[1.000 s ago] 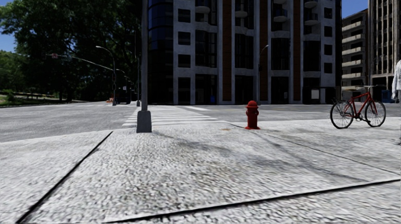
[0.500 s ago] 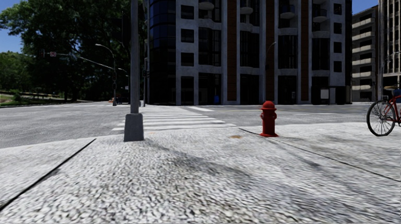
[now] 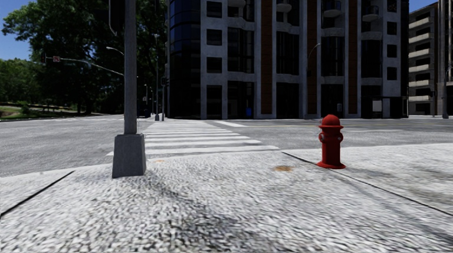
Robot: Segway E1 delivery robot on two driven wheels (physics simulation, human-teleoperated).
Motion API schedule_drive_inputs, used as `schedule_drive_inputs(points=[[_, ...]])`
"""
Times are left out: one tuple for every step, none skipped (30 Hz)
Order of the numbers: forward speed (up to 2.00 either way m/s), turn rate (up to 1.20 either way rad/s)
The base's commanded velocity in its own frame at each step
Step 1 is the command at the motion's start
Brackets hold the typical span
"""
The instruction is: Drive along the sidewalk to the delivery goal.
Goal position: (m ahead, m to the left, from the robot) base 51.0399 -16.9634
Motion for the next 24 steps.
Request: schedule_drive_inputs(points=[[2.0, 0.21], [2.0, 0.21], [2.0, 0.21], [2.0, 0.21], [2.0, 0.21], [2.0, 0.21], [2.0, 0.21], [2.0, 0.21], [2.0, 0.21], [2.0, 0.21], [2.0, 0.21], [2.0, 0.24], [2.0, 0.26], [2.0, 0.26], [2.0, 0.27], [2.0, 0.27], [2.0, 0.27], [2.0, 0.27], [2.0, 0.27], [2.0, 0.27], [2.0, 0.27], [2.0, 0.27], [2.0, 0.27], [2.0, 0.27]])
